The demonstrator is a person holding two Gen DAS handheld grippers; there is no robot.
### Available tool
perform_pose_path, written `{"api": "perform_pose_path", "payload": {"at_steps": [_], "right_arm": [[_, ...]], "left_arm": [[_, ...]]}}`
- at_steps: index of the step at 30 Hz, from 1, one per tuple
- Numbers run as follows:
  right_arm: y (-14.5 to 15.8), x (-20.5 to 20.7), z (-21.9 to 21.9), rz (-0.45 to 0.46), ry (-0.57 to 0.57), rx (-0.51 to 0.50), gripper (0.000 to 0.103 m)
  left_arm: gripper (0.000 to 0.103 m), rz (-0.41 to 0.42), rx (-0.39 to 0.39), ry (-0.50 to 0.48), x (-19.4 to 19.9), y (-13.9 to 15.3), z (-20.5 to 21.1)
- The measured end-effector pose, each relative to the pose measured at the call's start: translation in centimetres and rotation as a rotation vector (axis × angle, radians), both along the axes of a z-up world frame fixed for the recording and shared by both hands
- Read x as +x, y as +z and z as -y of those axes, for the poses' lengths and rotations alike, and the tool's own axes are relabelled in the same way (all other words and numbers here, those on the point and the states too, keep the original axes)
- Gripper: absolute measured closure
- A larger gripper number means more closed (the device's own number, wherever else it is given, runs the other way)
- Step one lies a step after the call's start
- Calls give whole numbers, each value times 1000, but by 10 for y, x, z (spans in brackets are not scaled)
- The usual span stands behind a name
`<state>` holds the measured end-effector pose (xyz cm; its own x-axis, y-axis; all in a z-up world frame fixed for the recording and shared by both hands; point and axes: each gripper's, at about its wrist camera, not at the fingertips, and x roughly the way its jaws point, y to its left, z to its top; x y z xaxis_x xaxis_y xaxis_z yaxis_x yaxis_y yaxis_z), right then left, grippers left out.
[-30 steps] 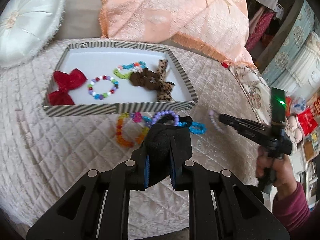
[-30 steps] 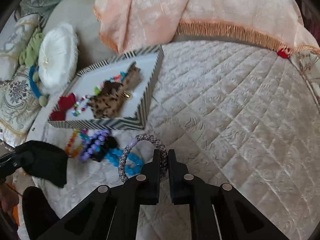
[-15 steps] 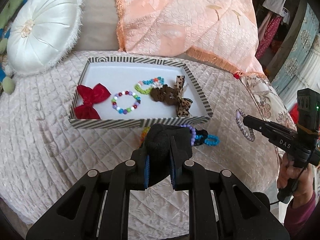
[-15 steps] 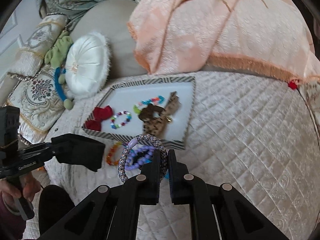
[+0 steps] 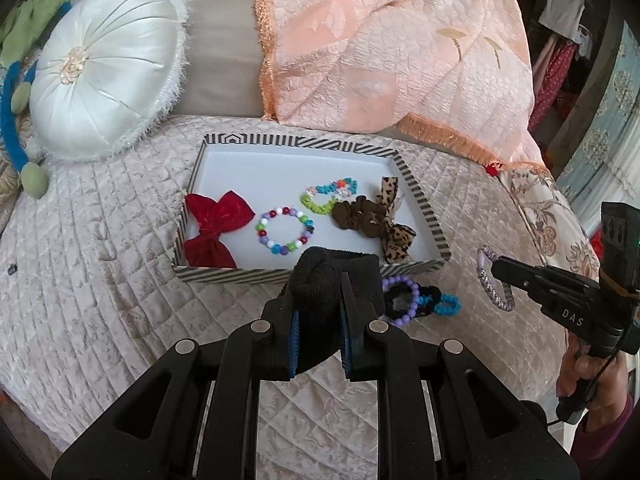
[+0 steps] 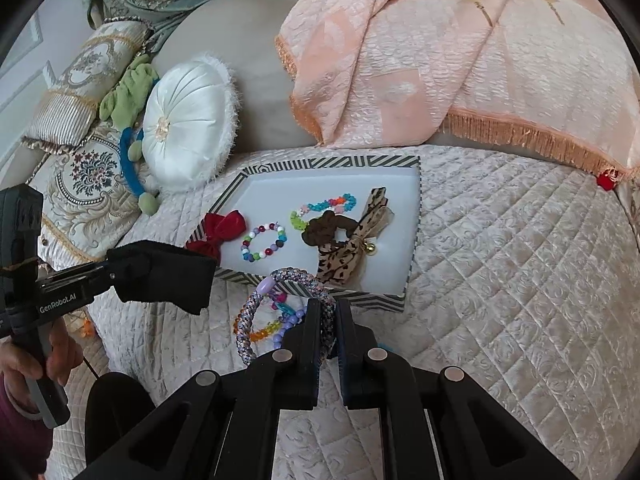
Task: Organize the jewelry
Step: 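Grasp the black pouch with the left gripper while the right gripper grasps a silver bracelet, then carry the black pouch into the tray with the left gripper while the right gripper carries the silver bracelet there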
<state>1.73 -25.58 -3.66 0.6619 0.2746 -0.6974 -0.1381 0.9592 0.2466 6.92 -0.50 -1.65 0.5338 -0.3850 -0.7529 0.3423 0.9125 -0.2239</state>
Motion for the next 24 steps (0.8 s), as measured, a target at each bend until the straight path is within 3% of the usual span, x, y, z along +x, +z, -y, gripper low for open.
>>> {"api": "perform_pose_path", "payload": {"at_steps": [11, 24], "right_arm": [[5, 14, -16, -2, 41, -19, 96], [-2, 55, -36, -27, 79, -41, 96]], "left_arm": [[88, -38, -53, 63, 27, 0, -17], [88, -27, -31, 107, 72, -4, -17]]}}
